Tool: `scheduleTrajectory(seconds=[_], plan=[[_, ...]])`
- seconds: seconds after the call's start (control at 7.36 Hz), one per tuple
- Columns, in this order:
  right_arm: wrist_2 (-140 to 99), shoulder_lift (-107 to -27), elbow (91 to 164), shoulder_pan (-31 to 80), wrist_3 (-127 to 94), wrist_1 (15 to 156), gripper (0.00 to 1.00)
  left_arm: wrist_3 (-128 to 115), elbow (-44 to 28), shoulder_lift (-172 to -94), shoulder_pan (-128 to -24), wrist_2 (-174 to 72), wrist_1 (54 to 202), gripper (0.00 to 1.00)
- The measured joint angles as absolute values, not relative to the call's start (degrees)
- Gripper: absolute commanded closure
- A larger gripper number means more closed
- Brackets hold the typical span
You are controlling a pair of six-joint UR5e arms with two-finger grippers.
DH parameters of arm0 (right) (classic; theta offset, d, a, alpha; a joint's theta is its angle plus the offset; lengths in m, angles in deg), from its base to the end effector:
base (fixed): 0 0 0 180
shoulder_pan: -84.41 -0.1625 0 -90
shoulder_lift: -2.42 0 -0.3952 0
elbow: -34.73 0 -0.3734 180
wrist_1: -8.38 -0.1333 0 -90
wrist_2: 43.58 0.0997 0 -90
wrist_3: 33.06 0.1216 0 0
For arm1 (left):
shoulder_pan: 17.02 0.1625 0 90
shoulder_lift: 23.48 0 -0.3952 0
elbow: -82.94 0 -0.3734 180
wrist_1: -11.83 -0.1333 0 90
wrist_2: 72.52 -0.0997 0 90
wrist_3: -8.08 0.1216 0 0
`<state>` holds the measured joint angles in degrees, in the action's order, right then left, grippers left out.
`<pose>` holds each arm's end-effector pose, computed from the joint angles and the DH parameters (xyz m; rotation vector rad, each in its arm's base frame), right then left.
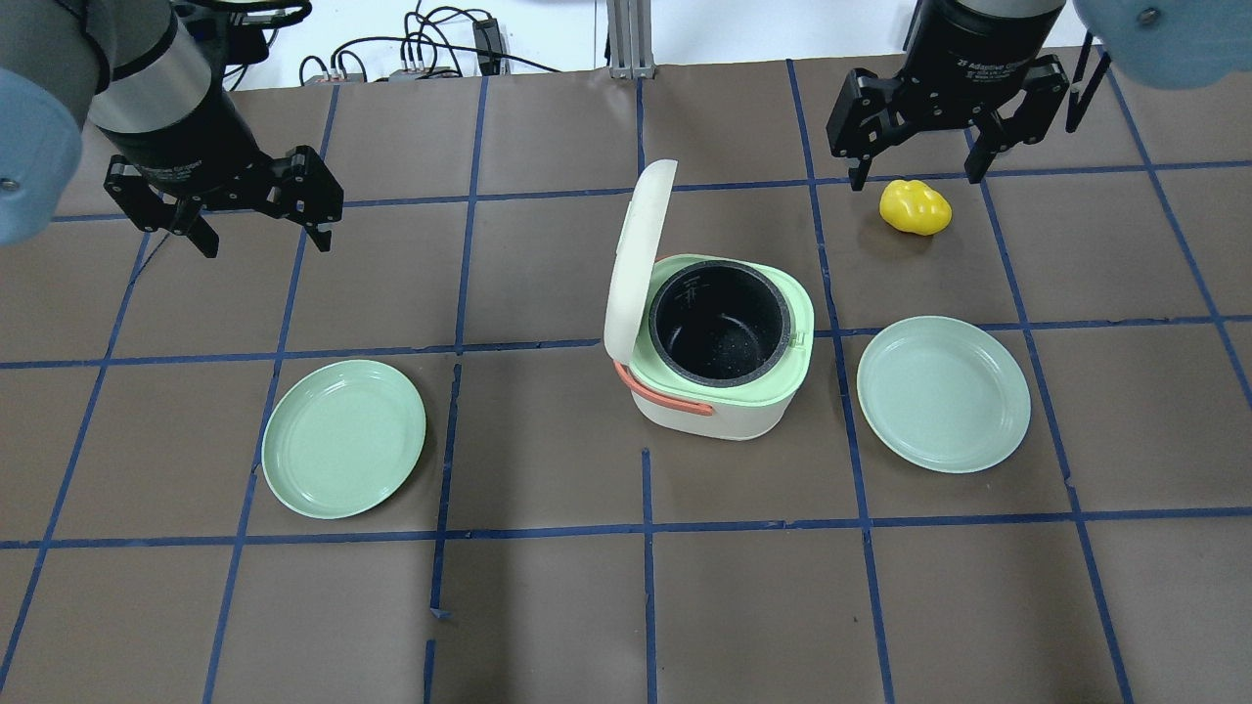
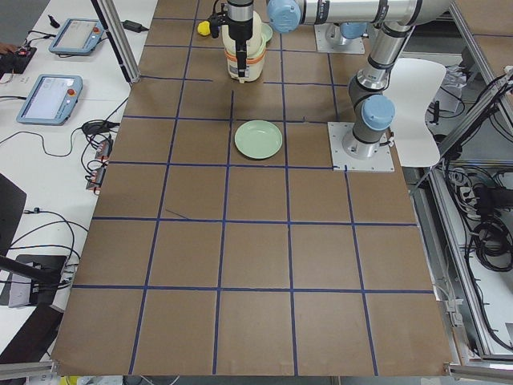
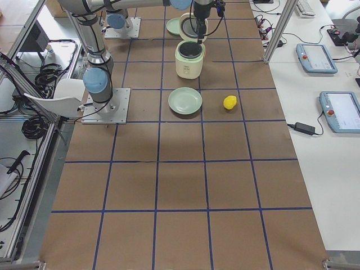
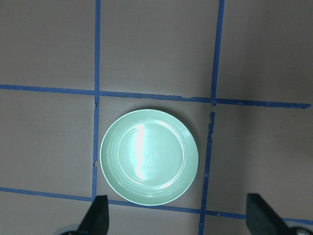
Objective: Press rice cooker button
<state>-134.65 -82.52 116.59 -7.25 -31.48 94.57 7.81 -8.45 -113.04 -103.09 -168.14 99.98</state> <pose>0.1456 -0.5019 0.4534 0.0024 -3.1225 -0.0191 -0.0888 -0.4791 0.4321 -0.1127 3.0409 -0.0191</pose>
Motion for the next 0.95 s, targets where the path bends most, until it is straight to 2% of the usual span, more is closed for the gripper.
scheduleTrajectory(seconds=[0.95], plan=[[-134.8,-82.6,117.1,-6.3,-32.1,95.9,0.00,7.8,-8.4,-113.0,-103.1,-168.1,100.0,0.00]])
